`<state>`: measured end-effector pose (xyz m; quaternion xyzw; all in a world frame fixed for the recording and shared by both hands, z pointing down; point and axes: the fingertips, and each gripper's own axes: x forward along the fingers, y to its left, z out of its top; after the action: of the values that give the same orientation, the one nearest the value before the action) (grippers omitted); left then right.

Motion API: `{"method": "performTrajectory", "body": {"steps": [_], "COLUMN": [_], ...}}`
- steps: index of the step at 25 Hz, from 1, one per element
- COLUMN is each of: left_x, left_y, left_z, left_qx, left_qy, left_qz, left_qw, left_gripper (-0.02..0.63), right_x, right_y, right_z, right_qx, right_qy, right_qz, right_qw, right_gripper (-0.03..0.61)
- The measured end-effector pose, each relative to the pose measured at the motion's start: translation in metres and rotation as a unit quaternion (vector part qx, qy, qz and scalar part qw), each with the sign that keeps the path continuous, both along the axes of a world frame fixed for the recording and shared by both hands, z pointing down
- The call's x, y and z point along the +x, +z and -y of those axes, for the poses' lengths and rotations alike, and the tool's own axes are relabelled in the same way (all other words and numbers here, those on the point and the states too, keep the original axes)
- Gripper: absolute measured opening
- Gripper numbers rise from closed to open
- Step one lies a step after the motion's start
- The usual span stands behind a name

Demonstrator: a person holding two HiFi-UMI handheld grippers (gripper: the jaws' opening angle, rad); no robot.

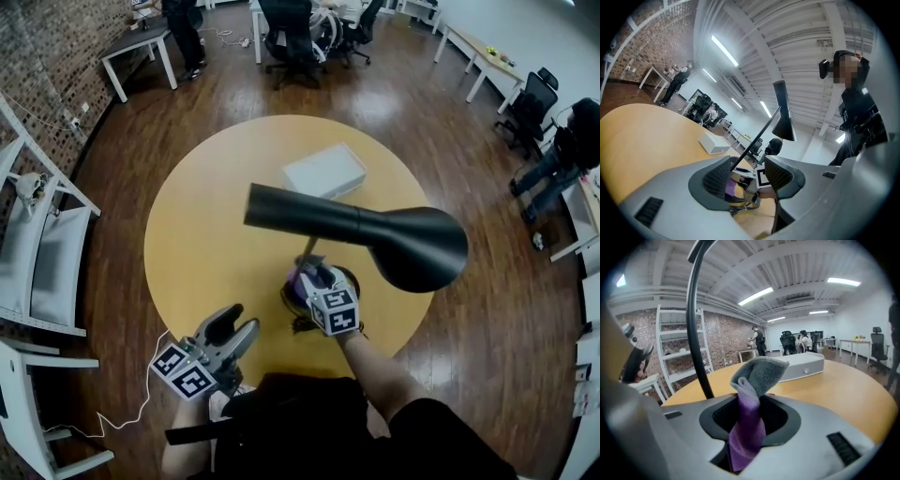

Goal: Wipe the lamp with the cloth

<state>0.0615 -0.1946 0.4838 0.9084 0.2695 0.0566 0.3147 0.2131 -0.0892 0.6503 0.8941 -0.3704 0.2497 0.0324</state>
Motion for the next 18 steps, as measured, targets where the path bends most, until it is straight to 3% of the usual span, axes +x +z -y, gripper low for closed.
{"method": "performTrajectory", "body": {"steps": [4,7,12,18], "left_x": [-0.002,-0.003,0.000,0.007], "left_y": [-0.001,-0.001,0.004,0.005], "left_z": [0.006,0.011,0.011,0.005], "left_qx": [0.010,0.013,0.013,0.007], "left_qy": [-0.011,-0.017,-0.014,0.000], "left_qz": [0.002,0.003,0.007,0.008], "left_qw": [0.9999,0.9998,0.9998,0.9999], "left_gripper": [0.212,0.212,0.212,0.212], "right_x": [-0.002,0.003,0.031,0.043], "right_y": [0.038,0.043,0.049,0.056], "right_z": [0.014,0.009,-0.029,-0.093], "right_qx": [-0.114,-0.139,-0.157,-0.145], "right_qy": [-0.052,-0.068,-0.004,0.069], "right_qz": [-0.042,-0.060,-0.050,-0.020], "right_qw": [0.991,0.986,0.986,0.987], "right_gripper": [0.110,0.110,0.110,0.112]}}
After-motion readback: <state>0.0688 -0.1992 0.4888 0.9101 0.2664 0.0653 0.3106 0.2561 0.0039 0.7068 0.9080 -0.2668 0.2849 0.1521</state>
